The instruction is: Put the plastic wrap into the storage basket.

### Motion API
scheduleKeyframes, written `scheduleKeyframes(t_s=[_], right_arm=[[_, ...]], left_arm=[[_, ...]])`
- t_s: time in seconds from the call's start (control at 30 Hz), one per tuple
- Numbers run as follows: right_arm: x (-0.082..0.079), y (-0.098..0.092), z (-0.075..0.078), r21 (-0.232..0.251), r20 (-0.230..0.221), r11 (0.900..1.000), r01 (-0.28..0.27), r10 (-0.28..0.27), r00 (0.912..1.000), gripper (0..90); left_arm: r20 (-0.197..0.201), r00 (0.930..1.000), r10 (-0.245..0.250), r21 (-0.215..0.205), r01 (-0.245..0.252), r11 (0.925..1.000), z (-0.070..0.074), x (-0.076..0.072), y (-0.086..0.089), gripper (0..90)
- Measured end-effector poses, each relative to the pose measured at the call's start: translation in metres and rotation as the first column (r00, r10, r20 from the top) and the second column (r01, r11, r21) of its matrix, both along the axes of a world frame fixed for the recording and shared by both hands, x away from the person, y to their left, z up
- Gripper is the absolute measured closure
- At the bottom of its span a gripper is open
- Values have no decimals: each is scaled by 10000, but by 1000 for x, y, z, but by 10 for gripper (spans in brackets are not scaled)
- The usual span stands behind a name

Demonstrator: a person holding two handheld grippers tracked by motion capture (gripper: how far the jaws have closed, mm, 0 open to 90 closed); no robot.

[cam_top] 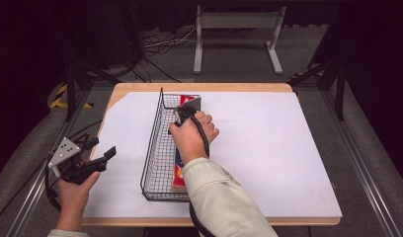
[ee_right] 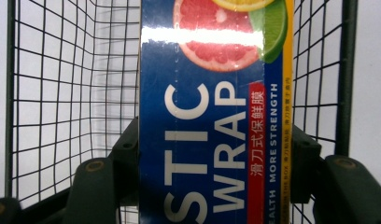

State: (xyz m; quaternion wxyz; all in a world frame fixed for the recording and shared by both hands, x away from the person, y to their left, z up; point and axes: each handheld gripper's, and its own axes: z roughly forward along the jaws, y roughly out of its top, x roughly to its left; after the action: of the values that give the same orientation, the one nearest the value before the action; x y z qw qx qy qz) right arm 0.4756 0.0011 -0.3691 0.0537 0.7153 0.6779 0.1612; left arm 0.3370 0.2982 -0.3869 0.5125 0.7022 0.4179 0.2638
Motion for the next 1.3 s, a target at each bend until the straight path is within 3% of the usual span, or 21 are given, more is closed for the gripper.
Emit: scheduleKeyframes(t_s=[0.47, 0.87, 1.3], right_arm=[[-1, 8, -11, -282, -29, 9995, -167, 166, 9999, 400], [-2, 13, -14, -432, -429, 9990, -126, 107, 9990, 395], [-2, 14, -16, -702, -406, 9975, -124, 95, 9991, 386]], left_arm=[[-158, 9998, 117, 48, -116, 9999, -1, 0, 3, 274], [-154, 9998, 144, 24, -144, 9999, -1, -1, 3, 275], [-120, 9998, 139, 28, -139, 9999, 0, -1, 4, 275]])
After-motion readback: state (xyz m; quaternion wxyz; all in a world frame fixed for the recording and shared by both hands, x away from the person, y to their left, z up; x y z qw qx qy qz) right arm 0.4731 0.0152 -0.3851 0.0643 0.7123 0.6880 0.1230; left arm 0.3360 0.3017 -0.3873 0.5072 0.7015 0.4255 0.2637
